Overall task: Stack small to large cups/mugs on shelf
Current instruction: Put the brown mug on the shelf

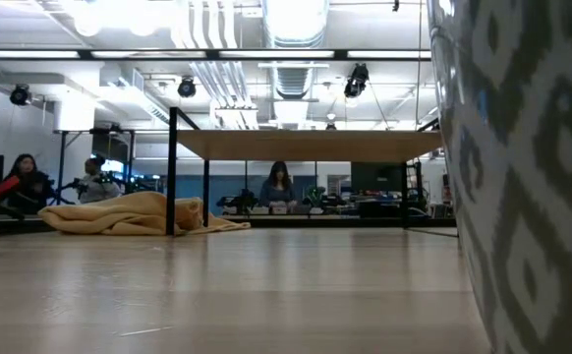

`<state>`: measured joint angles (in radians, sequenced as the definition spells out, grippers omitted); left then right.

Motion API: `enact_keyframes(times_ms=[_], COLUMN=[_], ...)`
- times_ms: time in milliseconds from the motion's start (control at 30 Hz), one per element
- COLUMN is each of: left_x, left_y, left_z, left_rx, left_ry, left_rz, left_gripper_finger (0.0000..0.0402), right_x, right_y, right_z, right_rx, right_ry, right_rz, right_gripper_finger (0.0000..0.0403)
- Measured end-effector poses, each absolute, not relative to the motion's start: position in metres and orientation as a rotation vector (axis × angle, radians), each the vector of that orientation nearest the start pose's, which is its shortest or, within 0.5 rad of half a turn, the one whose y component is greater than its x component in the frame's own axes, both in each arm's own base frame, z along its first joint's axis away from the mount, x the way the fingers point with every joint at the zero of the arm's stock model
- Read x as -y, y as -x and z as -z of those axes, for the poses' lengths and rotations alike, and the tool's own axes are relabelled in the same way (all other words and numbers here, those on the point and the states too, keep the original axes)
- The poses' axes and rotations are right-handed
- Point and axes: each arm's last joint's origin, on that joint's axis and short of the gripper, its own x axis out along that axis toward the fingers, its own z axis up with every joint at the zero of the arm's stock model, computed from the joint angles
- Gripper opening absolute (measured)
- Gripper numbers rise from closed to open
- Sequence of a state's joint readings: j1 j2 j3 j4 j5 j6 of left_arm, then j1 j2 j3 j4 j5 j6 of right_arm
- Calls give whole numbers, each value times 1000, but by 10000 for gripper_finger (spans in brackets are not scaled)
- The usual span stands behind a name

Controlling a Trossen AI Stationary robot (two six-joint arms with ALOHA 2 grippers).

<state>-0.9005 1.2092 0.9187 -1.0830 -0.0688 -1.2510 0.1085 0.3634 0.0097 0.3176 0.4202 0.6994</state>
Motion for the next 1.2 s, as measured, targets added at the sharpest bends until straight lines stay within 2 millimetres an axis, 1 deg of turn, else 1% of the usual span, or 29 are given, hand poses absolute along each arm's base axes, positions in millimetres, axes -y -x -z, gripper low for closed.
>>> enact_keyframes(times_ms=[100, 200, 333, 533, 633, 867, 933, 1033, 1133, 1200], left_x=[153, 152, 151, 153, 152, 149, 146, 135, 112, 96], left_y=[-123, -122, -121, -122, -122, -128, -132, -140, -146, -155], left_z=[-240, -237, -232, -232, -232, -238, -246, -268, -296, -319], left_rx=[-1408, -1419, -1455, -1439, -1444, -1417, -1402, -1385, -1379, -1344], left_ry=[370, 366, 378, 383, 383, 416, 432, 435, 386, 386], left_rz=[-177, -179, -167, -152, -152, -166, -155, -141, -163, -147], left_gripper_finger=[172, 152, 111, 41, 16, 12, 12, 12, 12, 12], right_x=[-1, -1, 0, 0, 0, 0, 0, 0, 0, 0], right_y=[-119, -118, -118, -118, -118, -118, -118, -118, -118, -118], right_z=[-165, -165, -165, -165, -165, -165, -165, -165, -165, -166], right_rx=[76, 80, 85, 85, 85, 85, 85, 85, 86, 86], right_ry=[-684, -684, -683, -683, -683, -683, -683, -683, -683, -683], right_rz=[311, 320, 335, 335, 336, 336, 336, 336, 335, 335], right_gripper_finger=[75, 72, 69, 72, 72, 69, 70, 70, 70, 70])
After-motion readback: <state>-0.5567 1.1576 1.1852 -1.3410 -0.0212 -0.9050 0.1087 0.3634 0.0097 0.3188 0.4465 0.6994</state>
